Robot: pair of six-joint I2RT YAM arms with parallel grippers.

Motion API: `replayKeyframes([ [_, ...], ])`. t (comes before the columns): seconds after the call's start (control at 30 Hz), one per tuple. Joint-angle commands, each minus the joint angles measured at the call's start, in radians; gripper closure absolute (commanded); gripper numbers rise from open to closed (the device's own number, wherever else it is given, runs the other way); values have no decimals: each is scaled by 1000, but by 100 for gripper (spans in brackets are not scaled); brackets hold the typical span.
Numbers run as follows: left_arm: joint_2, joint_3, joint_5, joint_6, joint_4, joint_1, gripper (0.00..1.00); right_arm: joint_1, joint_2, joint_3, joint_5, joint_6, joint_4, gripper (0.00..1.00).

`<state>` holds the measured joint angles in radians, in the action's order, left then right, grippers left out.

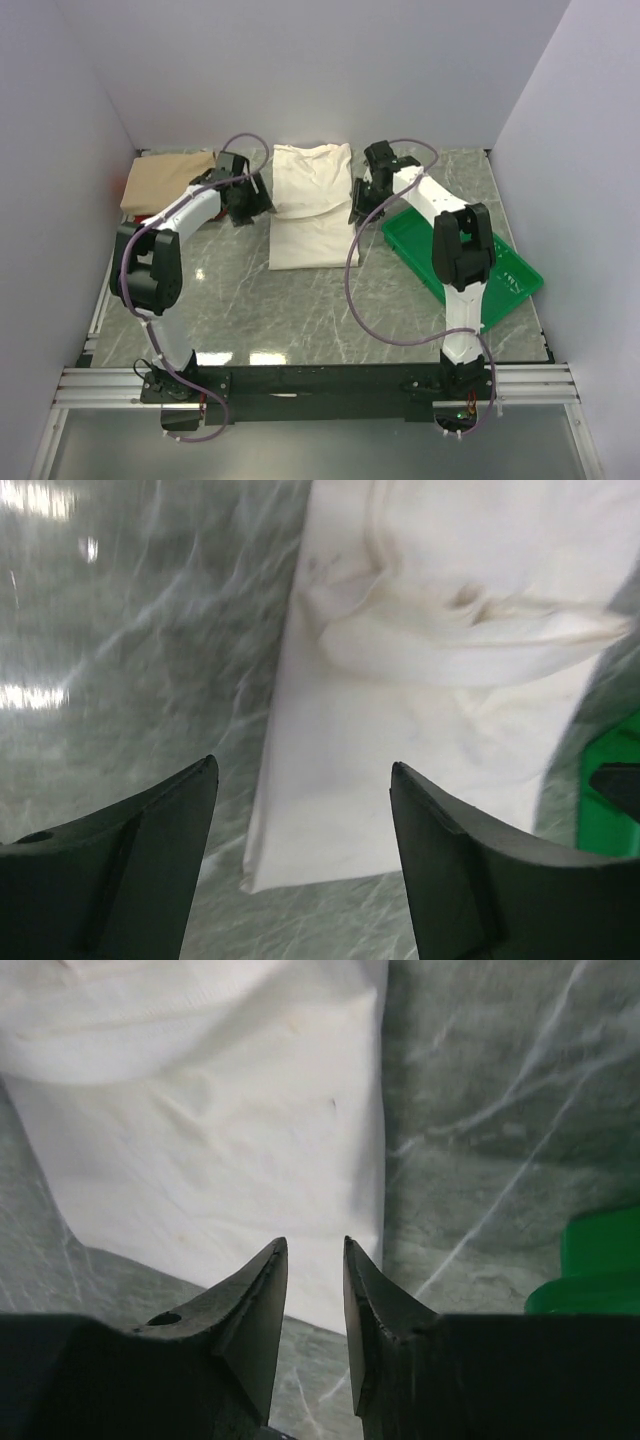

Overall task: Fold and stack the t-shirts
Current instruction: Fold the tshirt

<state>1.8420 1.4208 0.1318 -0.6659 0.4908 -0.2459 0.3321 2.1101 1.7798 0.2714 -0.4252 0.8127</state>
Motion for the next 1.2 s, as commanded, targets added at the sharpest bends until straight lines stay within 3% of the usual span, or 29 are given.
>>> replayKeyframes([
  [0.0, -53, -97, 28, 5, -43, -18, 25, 33, -90, -106, -24, 16, -46, 64],
  [0.47, -168, -376, 6, -34, -77, -90, 31, 82, -236, -424, -73, -18, -121, 67],
  [1.17, -175, -408, -101, -84, -57, -128, 39, 111, -173, -513, -75, -37, -147, 71],
])
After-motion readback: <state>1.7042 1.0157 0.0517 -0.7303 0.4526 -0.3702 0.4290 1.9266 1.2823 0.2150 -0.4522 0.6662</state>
